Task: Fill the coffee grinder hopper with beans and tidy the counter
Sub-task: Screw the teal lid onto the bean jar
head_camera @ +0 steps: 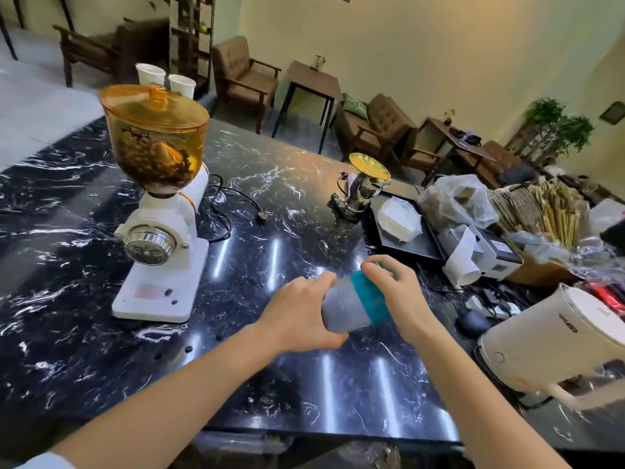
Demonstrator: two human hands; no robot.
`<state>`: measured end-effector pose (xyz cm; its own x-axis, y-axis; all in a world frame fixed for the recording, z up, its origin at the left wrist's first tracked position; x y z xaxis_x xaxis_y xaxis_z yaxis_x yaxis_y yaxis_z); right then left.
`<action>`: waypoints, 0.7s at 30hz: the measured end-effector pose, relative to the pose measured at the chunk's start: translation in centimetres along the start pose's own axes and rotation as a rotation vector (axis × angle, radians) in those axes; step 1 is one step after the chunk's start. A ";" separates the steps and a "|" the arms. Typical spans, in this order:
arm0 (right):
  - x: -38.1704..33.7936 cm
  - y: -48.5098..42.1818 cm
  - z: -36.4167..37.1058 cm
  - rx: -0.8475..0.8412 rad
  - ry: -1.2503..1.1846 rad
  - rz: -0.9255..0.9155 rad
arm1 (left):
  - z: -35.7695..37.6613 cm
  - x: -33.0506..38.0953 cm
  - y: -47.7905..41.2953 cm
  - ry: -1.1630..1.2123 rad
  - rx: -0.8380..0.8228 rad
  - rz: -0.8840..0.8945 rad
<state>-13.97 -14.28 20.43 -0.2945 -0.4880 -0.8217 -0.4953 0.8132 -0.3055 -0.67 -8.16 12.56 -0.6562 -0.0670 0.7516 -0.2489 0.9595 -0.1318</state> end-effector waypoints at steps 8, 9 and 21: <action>-1.8 -0.1 -0.8 -0.239 0.120 -0.294 | 0.5 0.0 0.7 0.274 -0.153 -0.049; -1.7 0.0 -0.9 -0.240 0.105 -0.259 | 0.4 0.0 0.7 0.263 -0.155 -0.041; -2.3 0.3 0.8 -0.069 0.186 -0.041 | -2.0 -0.2 1.2 0.112 0.066 -0.067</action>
<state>-12.80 -12.68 21.86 -0.4156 -0.5758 -0.7041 -0.5629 0.7709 -0.2981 0.55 -6.44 13.56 -0.5536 -0.0956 0.8273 -0.3383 0.9335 -0.1185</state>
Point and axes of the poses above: each hand's wrist, its own y-axis away from the middle knuckle, its own z-axis out of the palm, x = y × z, the point moved 3 cm from there along -y, towards the middle knuckle, and after that the axes turned 13 degrees about -z, right-handed, at the moved point
